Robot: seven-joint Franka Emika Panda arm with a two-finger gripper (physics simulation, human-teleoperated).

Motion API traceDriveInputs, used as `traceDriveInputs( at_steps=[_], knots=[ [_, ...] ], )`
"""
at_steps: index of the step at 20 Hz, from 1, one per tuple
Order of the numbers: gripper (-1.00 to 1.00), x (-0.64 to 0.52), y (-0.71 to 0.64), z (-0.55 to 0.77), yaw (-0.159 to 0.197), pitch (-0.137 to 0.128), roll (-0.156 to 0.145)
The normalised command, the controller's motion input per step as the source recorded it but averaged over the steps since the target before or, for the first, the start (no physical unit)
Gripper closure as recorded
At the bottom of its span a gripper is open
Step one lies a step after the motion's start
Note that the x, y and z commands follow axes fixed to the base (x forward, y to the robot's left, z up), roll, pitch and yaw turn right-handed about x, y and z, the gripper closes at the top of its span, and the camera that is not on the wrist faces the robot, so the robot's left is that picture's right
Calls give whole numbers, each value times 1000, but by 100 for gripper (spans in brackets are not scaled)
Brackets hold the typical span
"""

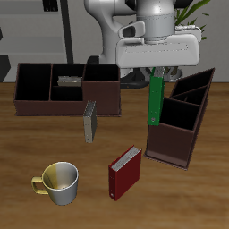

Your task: Place the right yellow book into the back desk caddy's back compartment and place the green book into the left desk caddy's back compartment and place the left yellow book into the left desk caddy's left compartment

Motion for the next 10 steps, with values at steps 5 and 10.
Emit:
traceDriveInputs(
  at_steps=[5, 10],
  knots=[
    [100, -940, -42, 520, -41, -97, -19],
    [100, -900, 78, 165, -56, -80, 2]
  ],
)
